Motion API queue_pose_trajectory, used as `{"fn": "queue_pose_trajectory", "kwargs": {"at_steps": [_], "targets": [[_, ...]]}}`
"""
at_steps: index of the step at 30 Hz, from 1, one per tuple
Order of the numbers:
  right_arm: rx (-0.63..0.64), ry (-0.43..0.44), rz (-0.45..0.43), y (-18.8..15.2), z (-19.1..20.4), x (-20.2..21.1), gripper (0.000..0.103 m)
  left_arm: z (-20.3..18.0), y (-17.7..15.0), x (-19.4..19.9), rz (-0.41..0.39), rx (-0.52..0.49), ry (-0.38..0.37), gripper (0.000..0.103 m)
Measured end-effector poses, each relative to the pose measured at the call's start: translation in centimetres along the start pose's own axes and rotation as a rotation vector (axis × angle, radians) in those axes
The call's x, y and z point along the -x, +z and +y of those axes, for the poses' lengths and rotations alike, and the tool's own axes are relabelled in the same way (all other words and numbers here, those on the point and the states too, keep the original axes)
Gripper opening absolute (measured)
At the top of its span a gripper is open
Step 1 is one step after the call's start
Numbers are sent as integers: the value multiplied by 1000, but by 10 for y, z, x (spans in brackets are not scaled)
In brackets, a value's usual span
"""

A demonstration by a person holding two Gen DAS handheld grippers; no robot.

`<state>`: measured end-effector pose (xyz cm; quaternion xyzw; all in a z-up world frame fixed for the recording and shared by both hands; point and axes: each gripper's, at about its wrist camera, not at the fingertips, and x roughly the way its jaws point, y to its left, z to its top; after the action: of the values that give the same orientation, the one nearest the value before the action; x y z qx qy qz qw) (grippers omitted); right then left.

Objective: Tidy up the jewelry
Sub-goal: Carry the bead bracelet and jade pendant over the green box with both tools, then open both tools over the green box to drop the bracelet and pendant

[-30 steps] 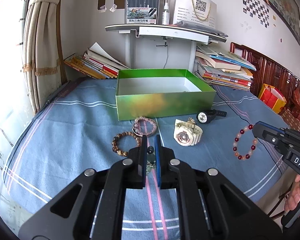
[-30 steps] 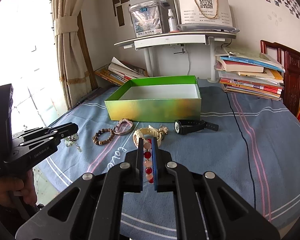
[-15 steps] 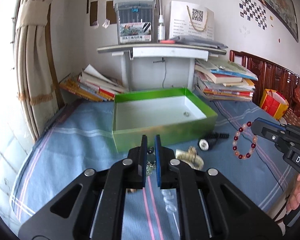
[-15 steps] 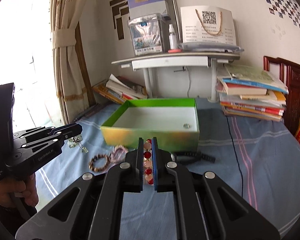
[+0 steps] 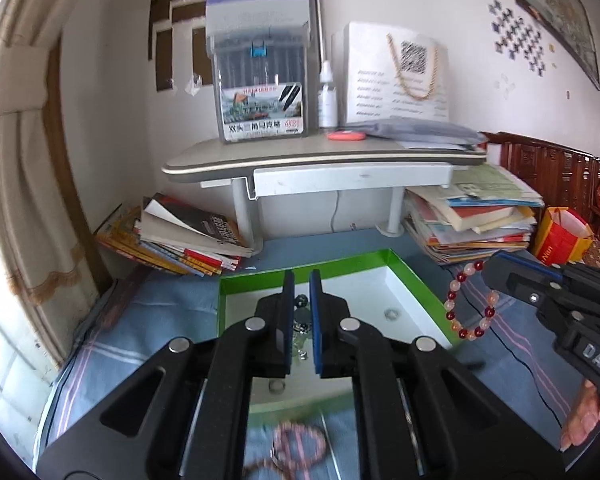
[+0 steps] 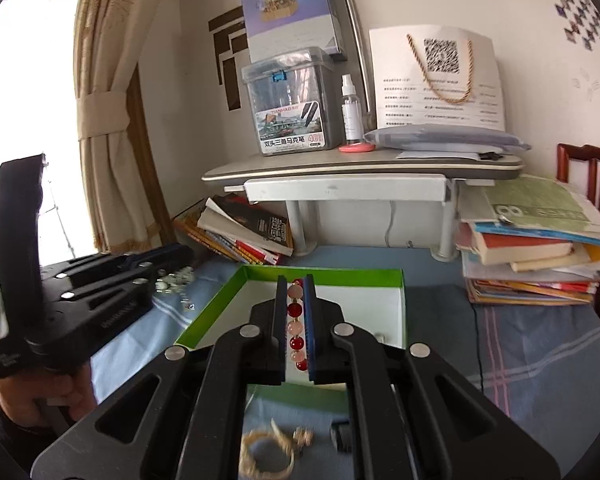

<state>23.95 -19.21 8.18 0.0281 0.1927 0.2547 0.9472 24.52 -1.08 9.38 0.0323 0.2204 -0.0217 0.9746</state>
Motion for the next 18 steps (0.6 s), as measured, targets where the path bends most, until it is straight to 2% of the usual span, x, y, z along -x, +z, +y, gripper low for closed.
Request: {"fn": "queue_pose_trajectory", "kwargs": {"at_steps": [5,10,18], "targets": [[-12,4,36,3,-13,-47,8,10,2,-59,49,27,12,7],[-35,8,98,-15,-25,-88,8,22,-17,-102,115,59,14,7],[-54,16,131,-25,-30,-104,8,23,-29,-119,159,48,4,9]]}}
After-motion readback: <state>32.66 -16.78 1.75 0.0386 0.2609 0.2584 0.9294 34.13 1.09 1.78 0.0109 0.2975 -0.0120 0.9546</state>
